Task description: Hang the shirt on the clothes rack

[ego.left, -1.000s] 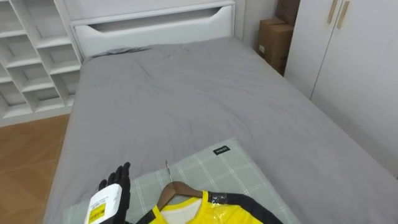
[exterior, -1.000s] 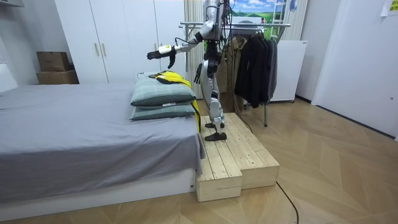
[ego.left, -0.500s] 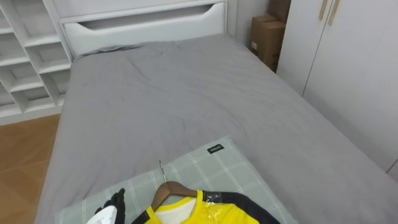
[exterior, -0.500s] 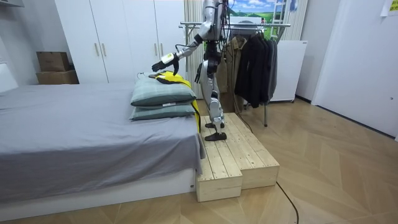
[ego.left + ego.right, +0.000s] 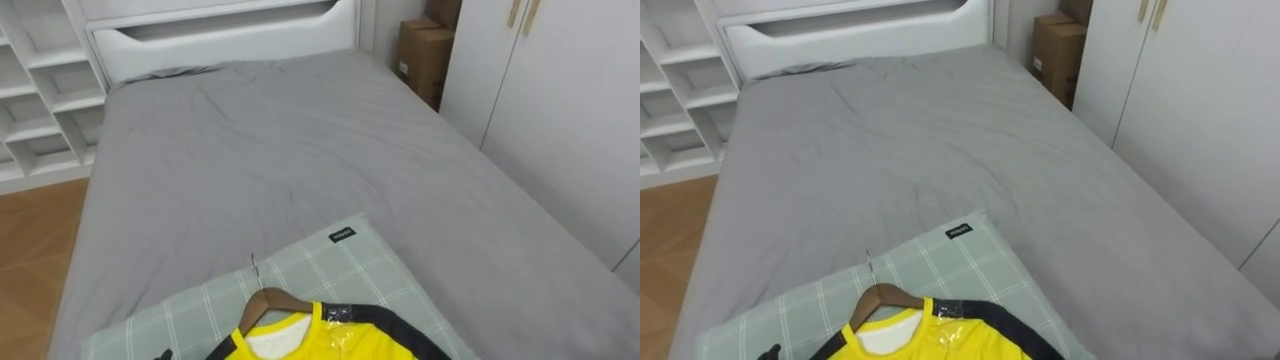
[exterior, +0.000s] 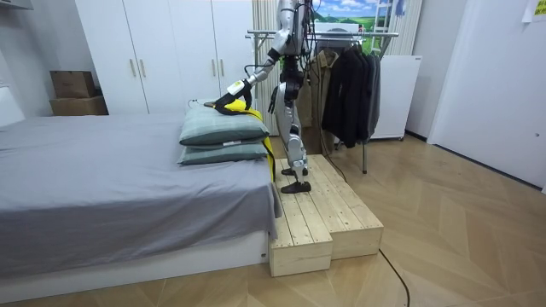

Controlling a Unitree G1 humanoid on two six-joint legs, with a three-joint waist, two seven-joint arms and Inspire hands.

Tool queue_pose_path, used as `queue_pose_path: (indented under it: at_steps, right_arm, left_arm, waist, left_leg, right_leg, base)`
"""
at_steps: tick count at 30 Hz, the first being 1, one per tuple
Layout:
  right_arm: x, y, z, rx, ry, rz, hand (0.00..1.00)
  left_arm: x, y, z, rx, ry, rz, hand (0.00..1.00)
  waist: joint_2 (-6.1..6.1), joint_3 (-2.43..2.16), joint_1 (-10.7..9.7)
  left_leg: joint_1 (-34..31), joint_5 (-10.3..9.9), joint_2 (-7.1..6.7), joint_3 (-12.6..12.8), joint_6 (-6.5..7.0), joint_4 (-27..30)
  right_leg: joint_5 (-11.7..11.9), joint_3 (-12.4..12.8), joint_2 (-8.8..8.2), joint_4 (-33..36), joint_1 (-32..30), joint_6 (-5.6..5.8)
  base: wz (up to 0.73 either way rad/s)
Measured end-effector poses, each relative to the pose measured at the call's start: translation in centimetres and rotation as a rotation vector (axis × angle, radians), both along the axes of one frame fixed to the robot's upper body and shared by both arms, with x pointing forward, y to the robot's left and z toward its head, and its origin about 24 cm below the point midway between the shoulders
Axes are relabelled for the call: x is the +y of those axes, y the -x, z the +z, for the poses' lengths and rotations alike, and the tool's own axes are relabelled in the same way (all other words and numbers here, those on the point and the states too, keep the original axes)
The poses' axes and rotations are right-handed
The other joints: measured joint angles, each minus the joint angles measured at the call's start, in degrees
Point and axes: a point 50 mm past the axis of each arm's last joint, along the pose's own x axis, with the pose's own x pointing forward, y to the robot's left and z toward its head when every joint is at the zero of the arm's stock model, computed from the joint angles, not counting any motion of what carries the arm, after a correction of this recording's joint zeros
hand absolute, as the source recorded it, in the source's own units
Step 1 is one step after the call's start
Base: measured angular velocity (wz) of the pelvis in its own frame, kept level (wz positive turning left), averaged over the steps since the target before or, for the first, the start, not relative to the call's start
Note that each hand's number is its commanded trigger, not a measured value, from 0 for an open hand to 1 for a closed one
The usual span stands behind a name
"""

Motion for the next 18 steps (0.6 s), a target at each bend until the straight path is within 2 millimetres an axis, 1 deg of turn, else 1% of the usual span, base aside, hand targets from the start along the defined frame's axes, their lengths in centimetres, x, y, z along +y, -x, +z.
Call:
queue_pose_path:
  at_steps: [7,9,11,13,15,16,18]
  right_arm:
    - [0.2,-0.1,0.0,0.012,-0.003,0.005,0.0]
    - [0.3,-0.5,0.0,0.016,-0.002,0.016,0.0]
    - [0.4,-0.8,0.0,0.02,-0.005,0.033,0.0]
    - [0.4,-1.1,0.1,0.019,-0.004,0.04,0.0]
    - [0.4,-1.3,0.1,0.017,-0.004,0.05,0.0]
    - [0.4,-1.4,0.2,0.016,-0.003,0.052,0.0]
    - [0.4,-1.7,0.2,0.018,0.001,0.061,0.0]
  left_arm:
    - [-0.3,0.3,-0.2,0.004,-0.012,0.018,0.0]
    - [-0.3,0.3,-0.2,-0.003,-0.015,0.021,0.0]
    - [-0.3,0.1,-0.1,-0.008,-0.016,0.022,0.0]
    - [-0.3,0.1,-0.1,-0.006,-0.018,0.021,0.0]
    - [-0.3,-0.3,-0.1,0.0,-0.021,0.02,0.0]
    - [-0.2,-0.7,0.0,-0.003,-0.023,0.019,0.0]
    - [-0.2,-1.4,0.3,-0.024,-0.027,0.017,0.0]
  waist:
    - [-0.35,0.01,-0.2]
    - [-0.39,-0.14,-0.2]
    - [-0.74,0.0,-0.1]
    - [-0.74,-0.04,0.0]
    - [-0.7,-0.02,0.4]
    - [-0.71,0.0,0.9]
    - [-0.71,0.1,1.1]
  left_leg:
    - [-0.7,0.2,-0.01,0.0,-0.02,0.0]
    - [-1.4,0.3,-0.02,0.1,-0.01,0.0]
    - [-1.7,0.5,0.01,0.1,-0.01,0.0]
    - [-2.2,0.5,0.06,0.1,-0.02,0.0]
    - [-3.0,0.7,0.14,0.0,-0.04,0.1]
    - [-3.5,0.8,0.16,0.0,-0.04,0.1]
    - [-4.3,1.1,0.16,0.0,-0.03,0.0]
  right_leg:
    - [0.0,-0.1,0.0,0.0,-0.4,-0.02]
    - [0.1,-0.1,0.0,0.1,-1.2,-0.08]
    - [0.2,-0.1,0.0,0.1,-1.5,-0.17]
    - [0.2,-0.1,0.03,0.2,-2.3,-0.24]
    - [0.5,0.1,0.09,0.2,-3.3,-0.36]
    - [0.6,0.1,0.11,0.2,-3.7,-0.41]
    - [0.9,0.1,0.1,0.1,-4.4,-0.41]
  base:
    - [0.0]
    - [0.0]
    - [0.0]
    - [0.0]
    - [-0.04]
    - [0.0]
    - [0.0]
